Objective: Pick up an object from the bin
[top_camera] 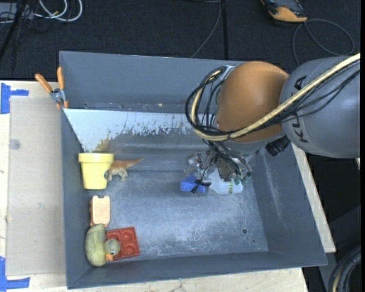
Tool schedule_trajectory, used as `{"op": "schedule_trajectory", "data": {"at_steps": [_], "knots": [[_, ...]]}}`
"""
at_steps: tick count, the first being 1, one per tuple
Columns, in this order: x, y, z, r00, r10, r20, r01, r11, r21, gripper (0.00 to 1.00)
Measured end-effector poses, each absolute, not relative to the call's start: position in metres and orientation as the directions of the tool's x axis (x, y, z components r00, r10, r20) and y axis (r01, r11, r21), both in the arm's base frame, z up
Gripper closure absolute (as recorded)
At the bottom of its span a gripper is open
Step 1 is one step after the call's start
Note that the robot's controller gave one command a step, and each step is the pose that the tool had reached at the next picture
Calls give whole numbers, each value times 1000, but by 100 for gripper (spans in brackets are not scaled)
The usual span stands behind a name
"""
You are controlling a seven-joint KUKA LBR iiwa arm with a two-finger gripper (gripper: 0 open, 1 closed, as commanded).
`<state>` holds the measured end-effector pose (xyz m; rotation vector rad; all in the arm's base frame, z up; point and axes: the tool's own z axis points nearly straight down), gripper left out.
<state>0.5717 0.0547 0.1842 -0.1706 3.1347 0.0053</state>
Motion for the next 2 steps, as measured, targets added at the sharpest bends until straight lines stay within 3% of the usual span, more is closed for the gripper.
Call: {"op": "schedule_trajectory", "data": {"at_steps": [1, 2], "knots": [[572, 55, 184, -994, -108, -2, -108, 994, 3, 100], [568, 61, 223, -998, -68, 4, -68, 998, 3, 100]]}}
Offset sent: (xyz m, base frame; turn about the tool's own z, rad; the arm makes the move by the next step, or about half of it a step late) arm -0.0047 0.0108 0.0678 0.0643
